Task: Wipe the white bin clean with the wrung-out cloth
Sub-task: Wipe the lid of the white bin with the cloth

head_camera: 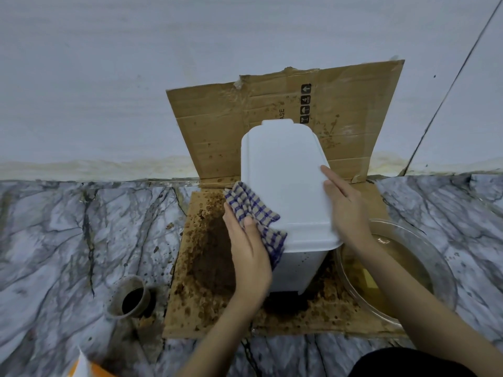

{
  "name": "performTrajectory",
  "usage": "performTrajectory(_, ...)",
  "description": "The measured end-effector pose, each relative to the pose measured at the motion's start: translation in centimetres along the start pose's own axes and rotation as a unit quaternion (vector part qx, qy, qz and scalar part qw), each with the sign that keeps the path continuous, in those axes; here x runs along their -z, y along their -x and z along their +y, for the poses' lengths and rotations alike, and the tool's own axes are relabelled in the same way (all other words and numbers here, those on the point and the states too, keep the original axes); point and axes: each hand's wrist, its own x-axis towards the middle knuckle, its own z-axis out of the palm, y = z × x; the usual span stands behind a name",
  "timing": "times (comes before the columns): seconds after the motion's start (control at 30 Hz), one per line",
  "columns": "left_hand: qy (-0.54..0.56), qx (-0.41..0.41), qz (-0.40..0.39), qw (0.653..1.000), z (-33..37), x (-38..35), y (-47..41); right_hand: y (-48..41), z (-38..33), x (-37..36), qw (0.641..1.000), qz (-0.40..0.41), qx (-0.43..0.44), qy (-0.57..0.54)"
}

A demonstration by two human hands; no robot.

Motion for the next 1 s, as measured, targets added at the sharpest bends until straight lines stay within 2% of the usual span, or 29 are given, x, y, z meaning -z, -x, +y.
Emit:
performTrajectory(0.07,-0.07,-0.069,0.011,0.995,-0.5,-1.0,1.1,-0.1,0.1,0.0,1.0,0.0,0.005,0.0)
performTrajectory(0.17,-0.19,-0.173,0.008,0.966,-1.6,-1.4,1.4,-0.2,0.3,0.0,1.0,-0.002,0.009,-0.001)
performTrajectory(0.27,-0.275,-0.212,0.002,0.938,-1.3,-0.8,0.8,-0.2,0.3,-0.1,1.0,-0.003,0.013,0.003)
performTrajectory(0.4,-0.407,-0.259,-0.06,0.874,1.0,-1.5,0.0,-0.3,0.3,-0.2,1.0,0.001,0.024,-0.004)
performTrajectory(0.6,-0.469,-0.245,-0.146,0.836,4.1,-2.6,-3.0,-0.4,0.6,-0.2,0.999,-0.005,0.037,-0.009)
performTrajectory(0.77,-0.505,-0.2,-0.235,0.806,5.4,-4.1,-6.4,-0.5,0.8,-0.3,0.999,-0.001,0.029,-0.024)
performTrajectory(1.0,-0.507,-0.171,-0.277,0.798,5.7,-5.4,-9.2,-0.6,1.3,-0.5,0.999,-0.002,0.032,-0.039)
